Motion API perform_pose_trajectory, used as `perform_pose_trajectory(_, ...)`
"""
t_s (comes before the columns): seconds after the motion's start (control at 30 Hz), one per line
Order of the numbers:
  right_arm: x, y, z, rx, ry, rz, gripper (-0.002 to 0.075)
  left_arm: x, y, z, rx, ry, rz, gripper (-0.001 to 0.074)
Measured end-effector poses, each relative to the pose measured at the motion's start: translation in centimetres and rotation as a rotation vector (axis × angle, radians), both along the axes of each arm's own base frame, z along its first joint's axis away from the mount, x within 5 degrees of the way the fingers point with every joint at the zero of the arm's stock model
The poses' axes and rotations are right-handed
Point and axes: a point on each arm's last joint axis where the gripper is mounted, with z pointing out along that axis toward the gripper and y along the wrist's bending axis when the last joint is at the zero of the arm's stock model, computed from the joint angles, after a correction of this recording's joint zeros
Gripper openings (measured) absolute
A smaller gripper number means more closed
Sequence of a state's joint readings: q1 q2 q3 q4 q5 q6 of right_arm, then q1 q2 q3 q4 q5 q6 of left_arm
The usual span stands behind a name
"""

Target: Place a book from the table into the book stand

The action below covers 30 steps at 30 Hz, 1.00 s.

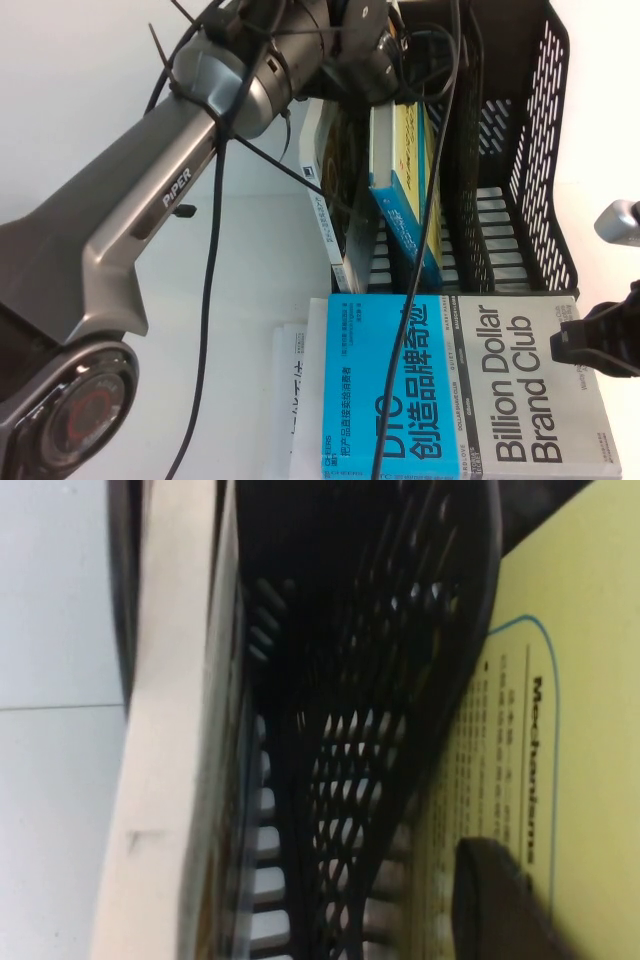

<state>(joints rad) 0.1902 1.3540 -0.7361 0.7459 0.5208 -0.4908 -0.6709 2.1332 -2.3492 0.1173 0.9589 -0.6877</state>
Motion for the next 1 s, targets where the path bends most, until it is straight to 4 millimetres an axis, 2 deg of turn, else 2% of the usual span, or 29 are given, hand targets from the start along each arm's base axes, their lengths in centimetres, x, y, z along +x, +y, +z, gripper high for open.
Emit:
perform_pose_trajectory(0.37, 0.0, 0.0, 0.0, -0.001, -0.001, 0.001, -0.0002, 0.6, -1.0, -1.0, -0.009, -0.023, -0.072, 0.0202)
perform_pose_trajectory(0.43, 0.0, 0.0, 0.0, -0.002, -0.002, 0.003, -0.0002, 0.8, -1.1, -0.9, -0.02, -0.056, -0.084, 0.0257)
perform_pose_trajectory(0.57, 0.0, 0.0, 0.0, -0.003, -0.004, 0.006, -0.0002, 1.1, -1.3, -0.3, -0.012, -0.14, -0.111, 0.043)
perform_pose_trajectory(0.67, 0.0, 0.0, 0.0, -0.01, -0.006, 0.011, -0.0002, 1.2, -1.0, 0.1, 0.041, -0.196, -0.129, 0.0458)
perform_pose_trajectory(0.77, 0.0, -0.1, -0.1, -0.022, -0.007, 0.02, -0.0002, 1.0, -0.5, 1.6, 0.078, -0.257, -0.135, 0.0428)
perform_pose_trajectory(0.83, -0.1, -0.1, -0.1, -0.027, -0.005, 0.025, -0.0002, 0.4, 0.2, 3.3, 0.094, -0.3, -0.128, 0.0383)
perform_pose_trajectory(0.9, -0.2, -0.1, -0.1, -0.033, -0.002, 0.035, -0.0002, -0.3, 1.2, 5.3, 0.121, -0.341, -0.113, 0.0302)
perform_pose_trajectory(1.0, -0.6, -0.3, 0.5, -0.051, -0.024, 0.055, -0.0002, -1.8, 3.0, 8.0, 0.203, -0.386, -0.101, 0.0137)
